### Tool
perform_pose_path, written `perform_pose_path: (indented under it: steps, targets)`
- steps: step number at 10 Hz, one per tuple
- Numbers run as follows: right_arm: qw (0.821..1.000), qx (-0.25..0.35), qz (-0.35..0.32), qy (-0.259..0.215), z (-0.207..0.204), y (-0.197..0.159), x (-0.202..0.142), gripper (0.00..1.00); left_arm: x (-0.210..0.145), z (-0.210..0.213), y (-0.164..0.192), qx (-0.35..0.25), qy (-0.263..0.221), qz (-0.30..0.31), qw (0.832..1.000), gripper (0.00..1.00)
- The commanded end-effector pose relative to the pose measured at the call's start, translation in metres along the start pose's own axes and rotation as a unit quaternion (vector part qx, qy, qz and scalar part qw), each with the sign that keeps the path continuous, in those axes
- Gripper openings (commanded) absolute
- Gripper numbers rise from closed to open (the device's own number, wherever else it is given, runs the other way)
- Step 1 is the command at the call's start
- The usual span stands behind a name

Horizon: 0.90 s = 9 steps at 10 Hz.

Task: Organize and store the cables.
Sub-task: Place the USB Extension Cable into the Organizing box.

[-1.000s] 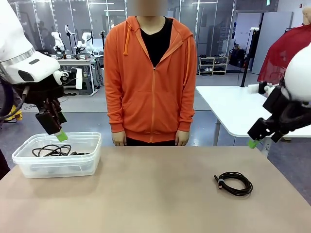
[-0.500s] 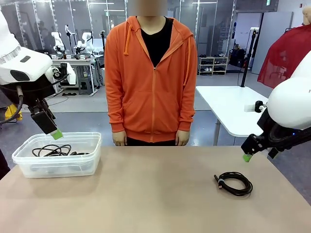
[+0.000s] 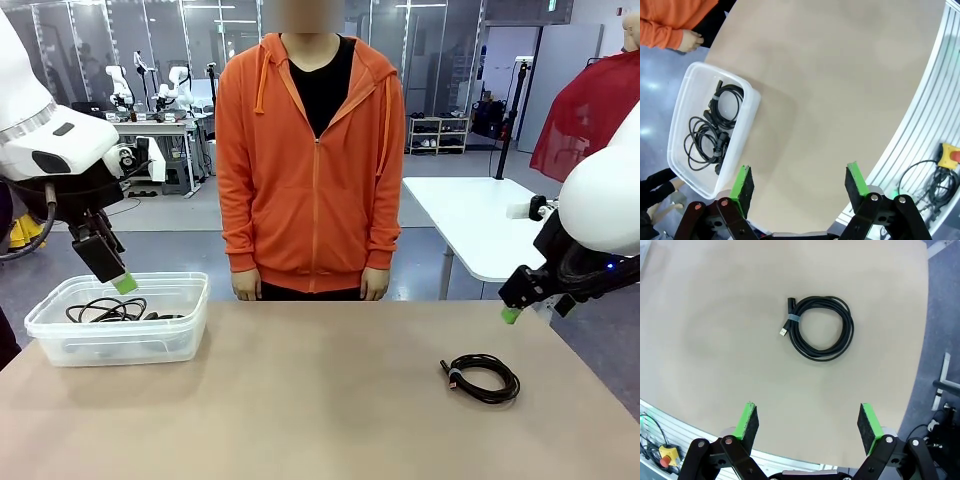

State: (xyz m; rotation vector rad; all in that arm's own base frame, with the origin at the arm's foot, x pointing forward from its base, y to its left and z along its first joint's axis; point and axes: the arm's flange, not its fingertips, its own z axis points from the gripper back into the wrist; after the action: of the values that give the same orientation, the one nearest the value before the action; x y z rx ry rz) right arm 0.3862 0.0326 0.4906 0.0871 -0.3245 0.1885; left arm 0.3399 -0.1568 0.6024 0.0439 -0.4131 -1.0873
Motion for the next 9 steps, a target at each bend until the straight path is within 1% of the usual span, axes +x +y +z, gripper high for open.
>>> perform_pose_path:
  steps: [1, 2, 4, 6, 7, 8, 9]
  targets:
    - [0.998, -0.02, -0.051, -0.009, -0.048, 0.017, 0.024, 1.0, 0.001, 0.003, 0.003, 0.004, 0.007, -0.001, 1.0, 0.93]
    - [0.998, -0.008, -0.062, -0.01, -0.063, 0.023, 0.028, 1.0, 0.001, 0.003, 0.003, 0.004, 0.007, -0.001, 1.0, 0.93]
    - [0.993, -0.027, -0.115, -0.03, -0.093, 0.029, 0.034, 1.0, 0.001, 0.003, 0.003, 0.004, 0.007, -0.001, 1.0, 0.93]
    - [0.987, -0.032, -0.158, -0.011, -0.139, 0.033, 0.036, 1.0, 0.001, 0.003, 0.003, 0.004, 0.007, -0.001, 1.0, 0.93]
    - [0.987, -0.053, -0.155, -0.003, -0.157, 0.034, 0.035, 1.0, 0.001, 0.003, 0.003, 0.004, 0.007, -0.001, 1.0, 0.93]
    - [0.987, -0.054, -0.15, 0.004, -0.17, 0.037, 0.033, 1.0, 0.001, 0.003, 0.003, 0.004, 0.007, -0.001, 1.0, 0.93]
    - [0.987, -0.05, -0.15, 0.0, -0.179, 0.039, 0.032, 1.0, 0.001, 0.003, 0.003, 0.004, 0.007, -0.001, 1.0, 0.93]
